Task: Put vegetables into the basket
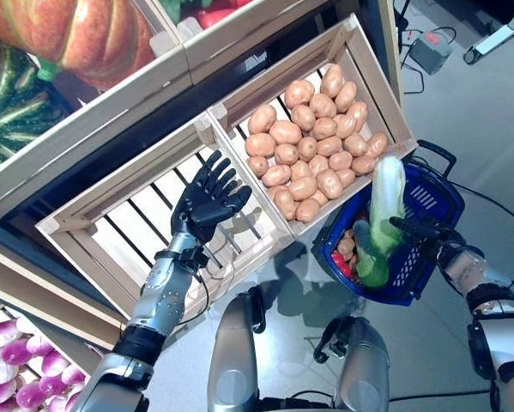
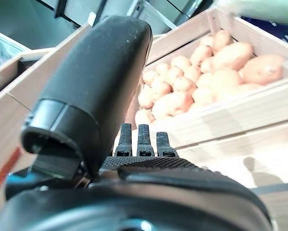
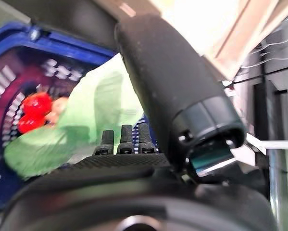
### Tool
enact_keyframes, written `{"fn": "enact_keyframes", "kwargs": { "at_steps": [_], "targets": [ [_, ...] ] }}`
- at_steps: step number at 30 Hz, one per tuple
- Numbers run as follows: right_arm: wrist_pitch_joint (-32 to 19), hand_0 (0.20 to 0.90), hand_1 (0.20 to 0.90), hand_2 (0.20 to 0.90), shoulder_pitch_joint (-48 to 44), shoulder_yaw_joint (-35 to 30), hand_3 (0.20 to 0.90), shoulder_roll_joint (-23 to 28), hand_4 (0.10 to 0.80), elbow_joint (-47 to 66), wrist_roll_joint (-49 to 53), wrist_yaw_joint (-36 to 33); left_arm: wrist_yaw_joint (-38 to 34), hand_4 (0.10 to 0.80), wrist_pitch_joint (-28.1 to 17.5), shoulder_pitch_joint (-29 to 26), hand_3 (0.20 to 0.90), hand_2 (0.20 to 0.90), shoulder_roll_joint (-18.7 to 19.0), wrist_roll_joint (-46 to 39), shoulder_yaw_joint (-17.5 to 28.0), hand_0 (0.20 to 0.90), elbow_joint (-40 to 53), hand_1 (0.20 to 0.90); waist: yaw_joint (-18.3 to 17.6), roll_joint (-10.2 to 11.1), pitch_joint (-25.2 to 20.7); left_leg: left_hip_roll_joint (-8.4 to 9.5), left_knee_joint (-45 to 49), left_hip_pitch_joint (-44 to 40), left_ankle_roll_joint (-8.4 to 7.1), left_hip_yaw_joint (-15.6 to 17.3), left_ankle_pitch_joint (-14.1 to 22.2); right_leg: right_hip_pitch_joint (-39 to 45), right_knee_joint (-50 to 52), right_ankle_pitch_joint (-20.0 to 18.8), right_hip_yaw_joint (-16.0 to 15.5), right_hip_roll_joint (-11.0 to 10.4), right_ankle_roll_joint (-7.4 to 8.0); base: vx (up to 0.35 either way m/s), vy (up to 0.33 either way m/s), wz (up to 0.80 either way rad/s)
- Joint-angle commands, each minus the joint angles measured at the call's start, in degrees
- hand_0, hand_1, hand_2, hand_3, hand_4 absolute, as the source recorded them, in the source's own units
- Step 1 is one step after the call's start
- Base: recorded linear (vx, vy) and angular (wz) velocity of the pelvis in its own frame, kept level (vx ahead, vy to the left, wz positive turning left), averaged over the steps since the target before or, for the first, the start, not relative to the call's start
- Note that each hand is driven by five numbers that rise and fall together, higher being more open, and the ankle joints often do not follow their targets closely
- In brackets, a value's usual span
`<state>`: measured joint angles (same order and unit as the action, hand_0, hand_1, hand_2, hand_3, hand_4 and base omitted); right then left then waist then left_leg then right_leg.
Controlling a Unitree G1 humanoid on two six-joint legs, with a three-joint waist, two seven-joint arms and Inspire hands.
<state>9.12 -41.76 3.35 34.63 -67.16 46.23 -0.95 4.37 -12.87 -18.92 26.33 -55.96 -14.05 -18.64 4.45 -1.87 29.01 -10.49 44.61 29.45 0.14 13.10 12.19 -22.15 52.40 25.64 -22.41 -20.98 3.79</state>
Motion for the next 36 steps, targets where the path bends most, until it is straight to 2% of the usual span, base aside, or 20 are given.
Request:
{"fn": "enact_keyframes", "kwargs": {
  "at_steps": [1, 3, 10, 14, 21, 25, 30, 32, 36],
  "targets": [
    [-7.0, 0.900, 0.900, 0.900, -4.3, 2.4, 0.900, 2.6, 0.800, 0.7, -6.1, -6.5, -0.8, 0.800, -6.2, -2.4, 0.900, 0.900, 0.1, 0.9, -0.7, 0.900, 5.4, 0.900, 0.2, -0.6, -3.1, 0.38, 1.3, -6.8, 0.80, 0.4, 11.9, -1.9, -3.3, -5.3, 1.2, 1.7, -2.27, -0.051, 0.027, 0.00],
    [-8.1, 0.900, 0.900, 0.900, -5.3, 3.4, 0.900, 3.6, 0.800, 0.4, -5.3, -8.3, -1.4, 0.800, -6.7, -2.8, 0.900, 0.900, -0.1, 1.0, -1.3, 0.900, 5.4, 0.900, 0.1, -1.0, -2.7, 0.64, 1.4, -6.3, 0.87, 0.4, 11.9, -2.6, -3.0, -5.3, 1.1, 1.4, -2.12, -0.042, 0.027, -0.01],
    [-6.9, 0.900, 0.900, 0.900, -5.9, 2.6, 0.900, 2.9, 0.800, -1.2, -2.8, -8.5, -1.4, 0.800, -8.5, -3.6, 0.900, 0.900, -0.4, 0.5, -2.4, 0.900, 5.1, 0.900, -0.3, -1.8, -1.7, 1.38, 1.1, -5.5, 0.86, 0.5, 11.7, -3.8, -2.8, -5.5, 1.4, 1.0, -1.83, -0.035, 0.025, 0.02],
    [-7.3, 0.900, 0.900, 0.900, -5.5, 2.2, 0.900, 2.4, 0.800, -1.6, -1.5, -7.9, -1.6, 0.800, -8.6, -3.7, 0.900, 0.900, -0.6, 1.0, -2.5, 0.900, 5.3, 0.900, -0.4, -1.8, -1.7, 1.42, 0.6, -6.2, 1.01, 0.7, 11.6, -3.3, -3.1, -5.6, 1.2, 1.0, -1.91, -0.010, 0.008, 0.01],
    [-9.6, 0.900, 0.900, 0.900, -1.7, 1.6, 0.900, -0.1, 0.800, 0.5, -0.4, -6.0, 1.8, 0.800, -8.8, -2.9, 0.900, 0.900, -0.8, 0.7, -2.3, 0.900, 5.6, 0.900, -0.4, -0.9, -3.4, 1.59, -3.4, -10.2, 1.27, 0.7, 10.3, 1.0, -7.1, -6.6, 0.8, 2.3, -2.30, 0.000, 0.000, 0.00],
    [-11.0, 0.900, 0.900, 0.900, 2.3, 1.1, 0.900, -3.7, 0.800, 1.6, -0.1, -4.4, 4.0, 0.800, -8.1, -1.8, 0.900, 0.900, -1.4, 0.2, -2.0, 0.900, 5.0, 0.900, -0.5, -0.2, -5.7, 1.91, -9.3, -15.1, 1.01, 1.5, 7.8, 6.0, -13.4, -8.5, 0.3, 4.0, -2.17, 0.069, 0.012, 0.02],
    [-11.7, 0.900, 0.900, 0.900, 9.4, 1.3, 0.900, -9.8, 0.800, 5.9, -0.7, -4.9, 5.0, 0.800, -5.0, 2.1, 0.900, 0.900, -3.0, 2.6, -1.0, 0.900, 4.0, 0.900, -0.5, 0.8, -10.2, 3.55, -21.1, -23.7, 0.50, 2.8, 2.7, 15.3, -27.5, -13.0, 0.0, 8.1, -1.62, 0.163, 0.007, -0.09],
    [-11.8, 0.900, 0.900, 0.900, 14.8, 1.8, 0.900, -12.7, 0.800, 8.5, -1.9, -4.5, 6.3, 0.800, -3.6, 5.7, 0.900, 0.900, -4.3, 4.7, -0.2, 0.900, 3.1, 0.900, -0.5, 1.3, -13.4, 4.77, -28.6, -28.5, 0.06, 3.0, -0.1, 21.0, -36.7, -15.8, 0.2, 10.9, -1.21, 0.228, -0.008, 0.03],
    [-11.5, 0.900, 0.900, 0.900, 21.2, 3.2, 0.900, -15.6, 0.800, 10.9, -3.9, -2.5, 10.7, 0.800, -1.7, 10.6, 0.900, 0.900, -6.0, 3.5, 1.1, 0.900, 1.5, 0.900, -0.7, 1.4, -16.6, 5.80, -35.6, -33.2, -0.74, 2.8, -2.9, 26.0, -44.2, -18.3, 1.0, 12.9, -0.71, 0.154, 0.013, 0.04]
  ]
}}
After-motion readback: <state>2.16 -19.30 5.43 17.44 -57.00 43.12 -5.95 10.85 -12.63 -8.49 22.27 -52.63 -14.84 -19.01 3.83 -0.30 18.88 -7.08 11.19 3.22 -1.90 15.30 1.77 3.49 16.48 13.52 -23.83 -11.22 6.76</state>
